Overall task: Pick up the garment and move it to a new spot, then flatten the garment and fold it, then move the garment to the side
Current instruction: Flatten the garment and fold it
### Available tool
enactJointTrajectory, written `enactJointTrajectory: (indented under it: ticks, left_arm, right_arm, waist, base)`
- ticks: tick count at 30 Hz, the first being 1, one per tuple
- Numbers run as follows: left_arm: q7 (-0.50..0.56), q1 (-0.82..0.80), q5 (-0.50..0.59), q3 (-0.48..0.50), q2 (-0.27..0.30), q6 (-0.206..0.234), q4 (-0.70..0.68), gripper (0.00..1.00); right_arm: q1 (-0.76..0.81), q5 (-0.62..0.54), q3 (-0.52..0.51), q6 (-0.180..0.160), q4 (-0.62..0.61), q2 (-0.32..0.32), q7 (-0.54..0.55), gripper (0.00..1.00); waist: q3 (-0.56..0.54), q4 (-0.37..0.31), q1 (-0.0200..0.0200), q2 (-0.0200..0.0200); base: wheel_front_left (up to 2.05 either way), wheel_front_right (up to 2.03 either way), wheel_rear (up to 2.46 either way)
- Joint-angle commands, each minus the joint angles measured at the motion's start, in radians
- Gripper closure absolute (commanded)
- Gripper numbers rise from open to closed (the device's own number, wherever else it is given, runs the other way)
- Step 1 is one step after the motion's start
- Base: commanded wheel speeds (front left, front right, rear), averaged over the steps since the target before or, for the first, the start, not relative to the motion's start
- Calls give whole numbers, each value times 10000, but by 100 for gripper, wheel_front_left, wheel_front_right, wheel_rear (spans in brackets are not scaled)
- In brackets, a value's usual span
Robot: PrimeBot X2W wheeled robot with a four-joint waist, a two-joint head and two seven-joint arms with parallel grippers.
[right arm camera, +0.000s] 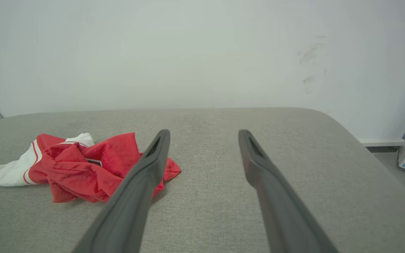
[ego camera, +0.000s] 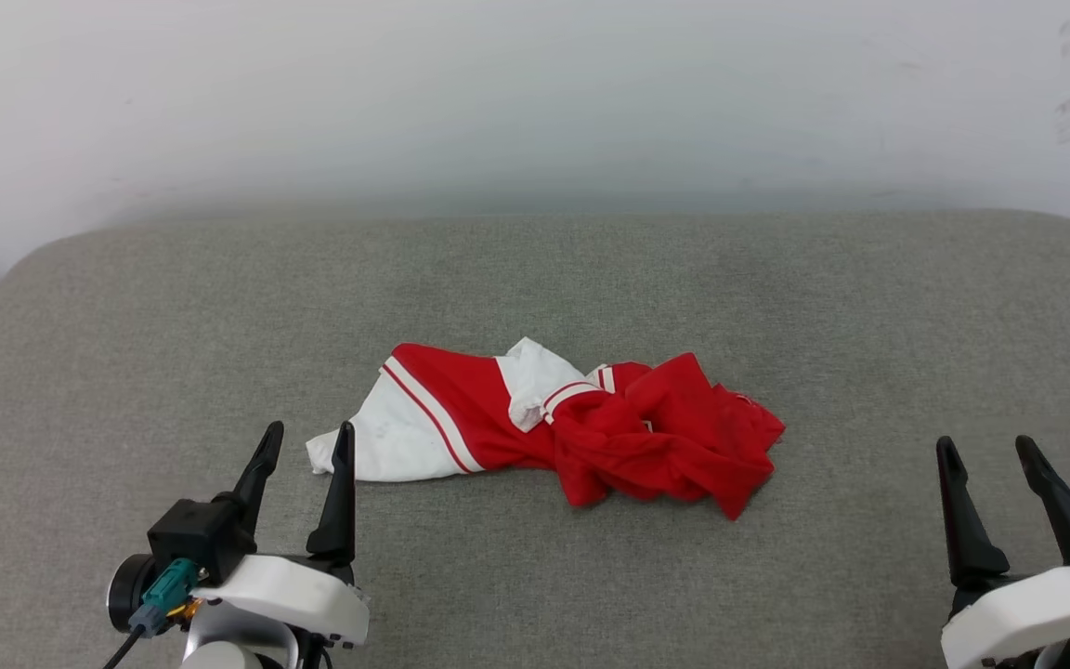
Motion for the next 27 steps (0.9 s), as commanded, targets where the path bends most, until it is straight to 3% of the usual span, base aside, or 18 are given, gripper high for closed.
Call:
enactJointTrajectory:
  ticks: [1,4,8,11,12,15,21,26,27]
  left_arm:
    - [-60,-178,76,2,-35,-1,-76,0]
    - [-48,-317,129,18,-116,-40,-192,0]
    - [-48,-578,253,68,-270,-106,-430,0]
    - [-48,-754,354,147,-391,-196,-561,0]
    - [-48,-904,463,203,-583,-285,-658,0]
    - [-48,-1032,563,310,-749,-417,-682,0]
    - [-49,-1264,764,484,-1129,-728,-596,0]
    - [-49,-1385,946,642,-1365,-922,-482,0]
    - [-49,-1387,978,689,-1401,-964,-456,0]
  right_arm:
    - [-249,371,-66,-7,159,11,179,0]
    - [-714,692,-51,-5,462,13,848,0]
    - [-1654,752,538,-5,824,-28,2647,0]
    - [-2466,939,1421,-7,948,-449,4125,0]
    - [-3300,1325,2491,-5,1059,-865,5325,0]
    - [-4106,1727,3640,-5,1354,-1288,6245,0]
    - [-5681,2315,5606,-7,2424,-1748,6771,0]
    - [-6479,2624,6434,-7,3698,-1752,6522,0]
    - [-6543,2661,6492,-7,3910,-1729,6434,28]
  waist:
    - [105,88,1,0]
    - [332,251,1,0]
    - [764,520,1,0]
    - [1073,765,1,0]
    - [1344,1021,1,0]
    - [1574,1257,1,0]
    - [2021,1649,1,0]
    - [2252,1814,1,0]
    - [2272,1826,1,0]
  base:
    - [0,0,0]
    - [0,0,0]
    - [0,0,0]
    - [0,0,0]
    - [0,0,0]
    - [0,0,0]
    - [0,0,0]
    - [0,0,0]
    - [0,0,0]
